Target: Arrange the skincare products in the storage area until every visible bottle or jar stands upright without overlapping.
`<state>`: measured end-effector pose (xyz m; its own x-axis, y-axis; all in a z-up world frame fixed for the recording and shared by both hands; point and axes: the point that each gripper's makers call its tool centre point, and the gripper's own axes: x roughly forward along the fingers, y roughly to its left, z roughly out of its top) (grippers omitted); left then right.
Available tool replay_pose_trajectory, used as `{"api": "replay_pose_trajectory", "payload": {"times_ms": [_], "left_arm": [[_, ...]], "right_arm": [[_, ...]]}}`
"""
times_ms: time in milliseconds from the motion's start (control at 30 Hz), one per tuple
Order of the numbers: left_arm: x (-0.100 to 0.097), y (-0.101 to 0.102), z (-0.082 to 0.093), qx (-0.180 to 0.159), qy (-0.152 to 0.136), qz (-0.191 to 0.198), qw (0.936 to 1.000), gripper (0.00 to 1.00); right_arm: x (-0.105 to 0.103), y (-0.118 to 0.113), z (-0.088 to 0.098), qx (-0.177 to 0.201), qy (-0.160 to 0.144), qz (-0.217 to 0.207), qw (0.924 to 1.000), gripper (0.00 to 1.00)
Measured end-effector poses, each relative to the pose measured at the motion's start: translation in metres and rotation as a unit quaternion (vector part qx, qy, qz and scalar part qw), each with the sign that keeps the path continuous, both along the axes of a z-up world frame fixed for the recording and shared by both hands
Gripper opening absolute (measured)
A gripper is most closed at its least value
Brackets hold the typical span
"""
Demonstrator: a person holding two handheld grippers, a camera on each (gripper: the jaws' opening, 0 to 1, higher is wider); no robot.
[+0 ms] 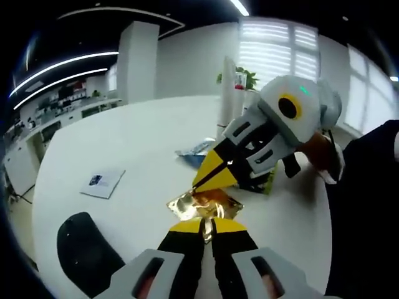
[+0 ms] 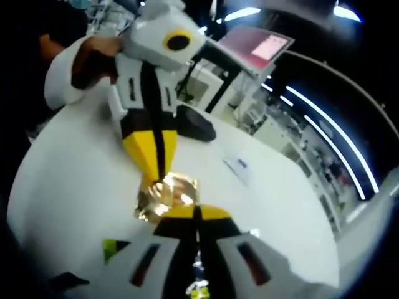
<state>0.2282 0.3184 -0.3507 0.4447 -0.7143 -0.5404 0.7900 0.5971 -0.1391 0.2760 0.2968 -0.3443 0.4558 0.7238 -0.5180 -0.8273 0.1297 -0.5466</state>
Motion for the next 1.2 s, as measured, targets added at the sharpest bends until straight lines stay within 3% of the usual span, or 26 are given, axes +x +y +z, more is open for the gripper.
{"api": "replay_pose_trajectory", "payload": {"times_ms": [233,433,767,900,1200], "left_arm": [[-0.003,-0.009,0.0,-0.021,0.015,-0.018,0.9995,0.02],[-0.002,-0.014,0.0,-0.033,0.025,-0.034,0.9986,0.01],[0.0,-0.008,-0.002,-0.039,0.034,-0.024,0.9984,0.01],[-0.007,-0.015,-0.003,-0.036,0.032,-0.024,0.9986,0.01],[-0.006,-0.014,-0.003,-0.045,0.048,-0.024,0.9976,0.01]], "right_arm": [[-0.004,0.001,0.0,0.02,0.027,0.003,0.9994,0.0],[-0.01,0.002,-0.001,0.057,0.098,-0.003,0.9936,0.0],[-0.012,0.0,-0.002,0.059,0.114,-0.009,0.9917,0.0],[-0.014,0.0,-0.002,0.06,0.12,-0.009,0.9909,0.0],[-0.019,-0.002,-0.002,0.057,0.117,-0.001,0.9914,0.0]]}}
